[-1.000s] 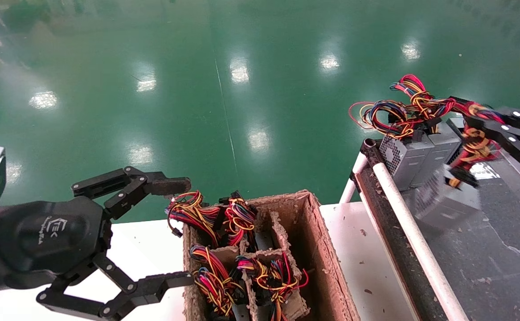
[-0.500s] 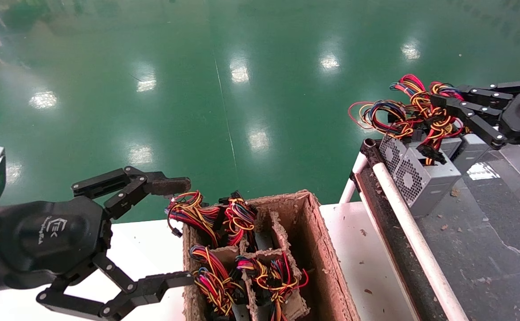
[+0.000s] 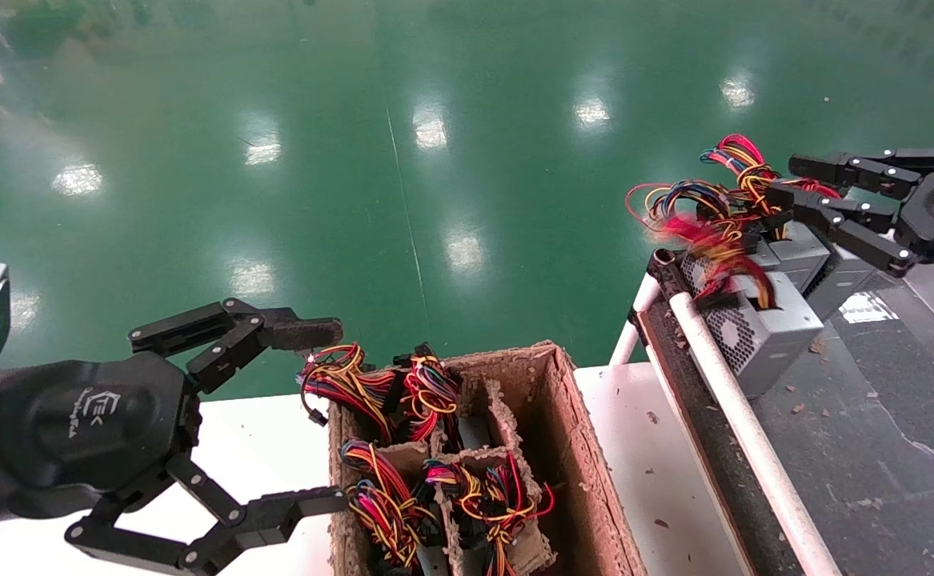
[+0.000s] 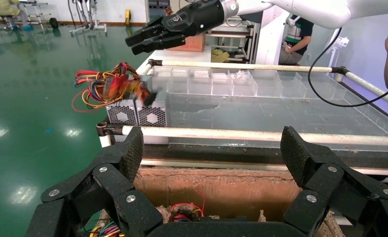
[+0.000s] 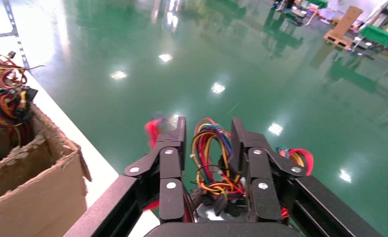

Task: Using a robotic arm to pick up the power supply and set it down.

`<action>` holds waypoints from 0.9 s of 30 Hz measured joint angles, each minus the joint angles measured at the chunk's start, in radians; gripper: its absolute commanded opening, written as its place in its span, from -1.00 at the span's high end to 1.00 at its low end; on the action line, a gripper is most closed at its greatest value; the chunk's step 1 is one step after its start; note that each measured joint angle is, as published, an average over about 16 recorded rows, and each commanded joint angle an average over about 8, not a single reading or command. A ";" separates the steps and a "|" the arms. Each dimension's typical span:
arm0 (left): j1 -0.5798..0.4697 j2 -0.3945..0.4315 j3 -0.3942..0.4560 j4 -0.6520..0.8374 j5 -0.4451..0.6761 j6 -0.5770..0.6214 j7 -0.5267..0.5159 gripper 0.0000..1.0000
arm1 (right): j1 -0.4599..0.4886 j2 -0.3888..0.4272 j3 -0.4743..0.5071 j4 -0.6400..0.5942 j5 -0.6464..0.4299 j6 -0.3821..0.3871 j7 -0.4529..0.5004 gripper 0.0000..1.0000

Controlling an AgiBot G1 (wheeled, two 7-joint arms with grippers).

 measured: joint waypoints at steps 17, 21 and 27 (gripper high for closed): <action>0.000 0.000 0.000 0.000 0.000 0.000 0.000 -1.00 | -0.047 -0.003 0.005 0.070 0.060 -0.032 0.019 -1.00; 0.000 0.000 0.000 0.000 0.000 0.000 0.000 -1.00 | -0.073 -0.002 0.004 0.111 0.085 -0.041 0.041 -1.00; 0.000 0.000 0.000 0.000 0.000 0.000 0.000 -1.00 | -0.111 -0.002 0.004 0.173 0.121 -0.055 0.073 -1.00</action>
